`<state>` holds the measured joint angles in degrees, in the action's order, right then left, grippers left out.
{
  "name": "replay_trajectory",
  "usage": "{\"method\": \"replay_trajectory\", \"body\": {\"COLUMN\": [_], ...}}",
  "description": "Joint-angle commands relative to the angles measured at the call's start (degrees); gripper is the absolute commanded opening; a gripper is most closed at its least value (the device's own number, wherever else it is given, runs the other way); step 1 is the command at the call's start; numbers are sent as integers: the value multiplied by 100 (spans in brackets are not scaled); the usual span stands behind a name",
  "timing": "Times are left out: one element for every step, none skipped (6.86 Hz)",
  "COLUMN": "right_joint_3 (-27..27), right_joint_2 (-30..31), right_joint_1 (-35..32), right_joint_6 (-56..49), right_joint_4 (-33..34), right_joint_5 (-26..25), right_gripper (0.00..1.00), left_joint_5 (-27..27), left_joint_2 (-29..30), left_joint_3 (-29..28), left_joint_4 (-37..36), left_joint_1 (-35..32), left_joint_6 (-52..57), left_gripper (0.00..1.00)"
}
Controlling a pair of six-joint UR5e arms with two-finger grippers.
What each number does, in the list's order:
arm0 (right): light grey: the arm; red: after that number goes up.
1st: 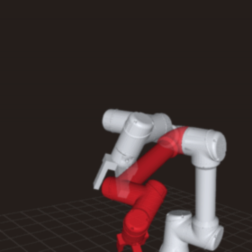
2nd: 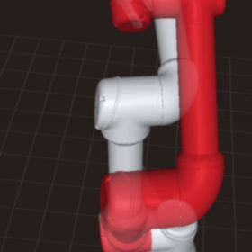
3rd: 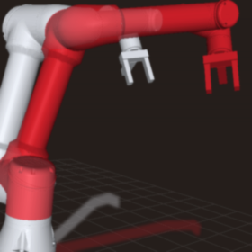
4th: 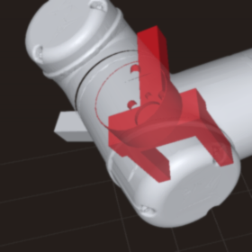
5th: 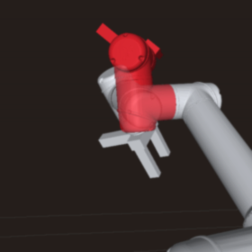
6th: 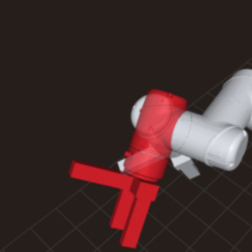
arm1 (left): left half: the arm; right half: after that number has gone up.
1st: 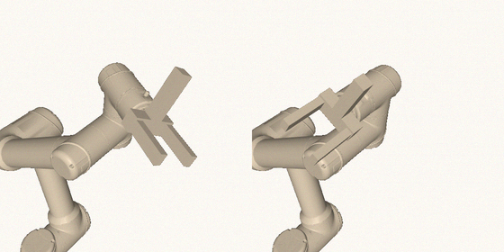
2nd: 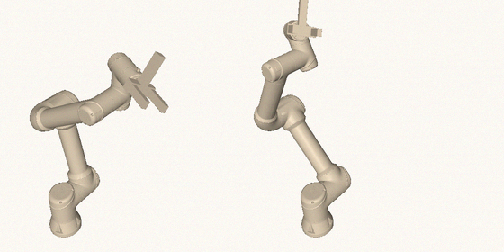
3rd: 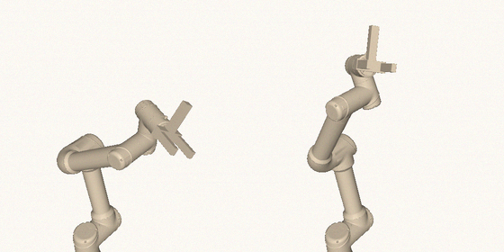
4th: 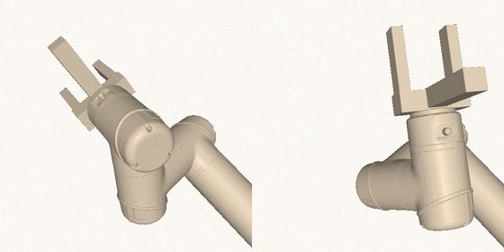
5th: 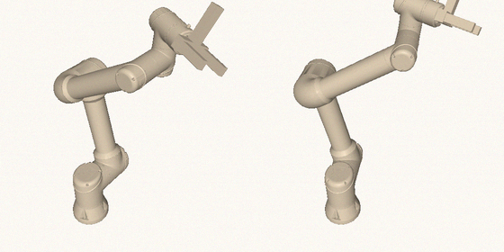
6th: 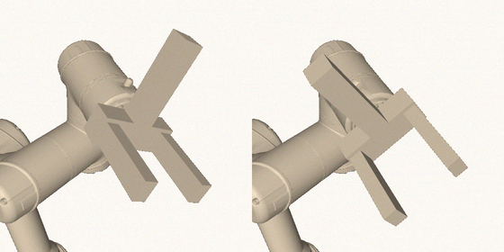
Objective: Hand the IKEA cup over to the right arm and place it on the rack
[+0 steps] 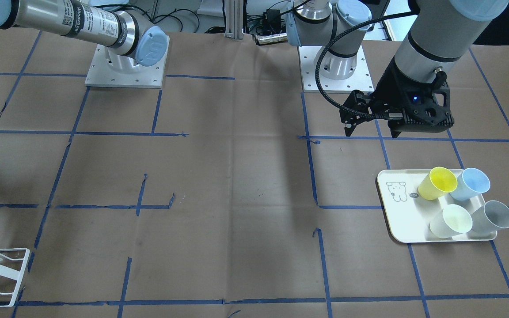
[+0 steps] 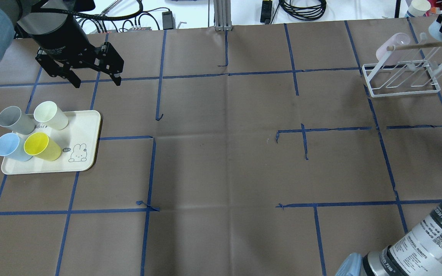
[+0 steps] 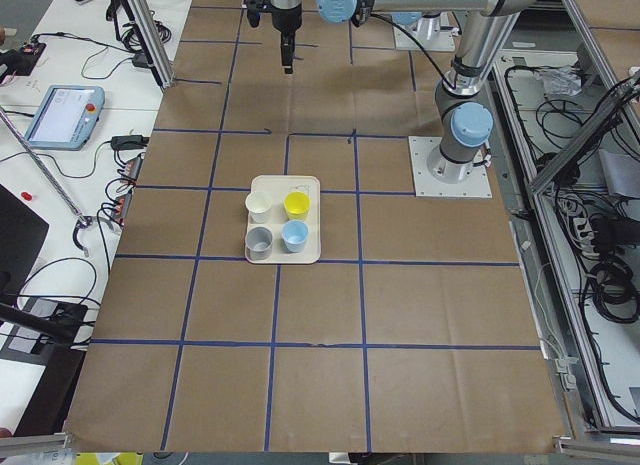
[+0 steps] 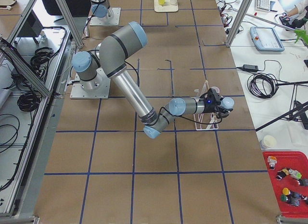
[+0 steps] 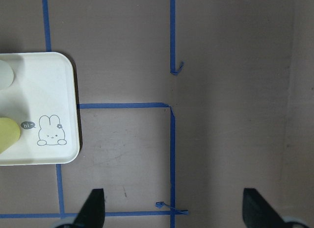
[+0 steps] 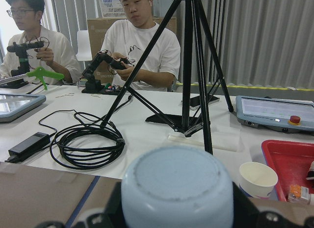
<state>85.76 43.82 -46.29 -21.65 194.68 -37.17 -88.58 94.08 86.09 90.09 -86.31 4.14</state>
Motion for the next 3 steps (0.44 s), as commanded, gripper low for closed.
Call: {"method": "replay_trajectory", "body": {"right_joint_3": [37,37,37], "right_joint_2": [21,39,48], "right_joint_1": [32,41,41], "right_joint_6": [3,3,3], "right_joint_4": [0,-17,-35], "right_joint_5": [-10,-10,-27], "right_gripper": [78,99,100], "left_joint_5": [7,7,-2], "left_joint_2": [-39,-65,-66], "left_joint_3": [31,65,83], "left_joint_4": [0,0,0], "left_joint_1": [0,-9,-9], "left_joint_6": [-1,-1,-1], "left_gripper": [100,100,100]}}
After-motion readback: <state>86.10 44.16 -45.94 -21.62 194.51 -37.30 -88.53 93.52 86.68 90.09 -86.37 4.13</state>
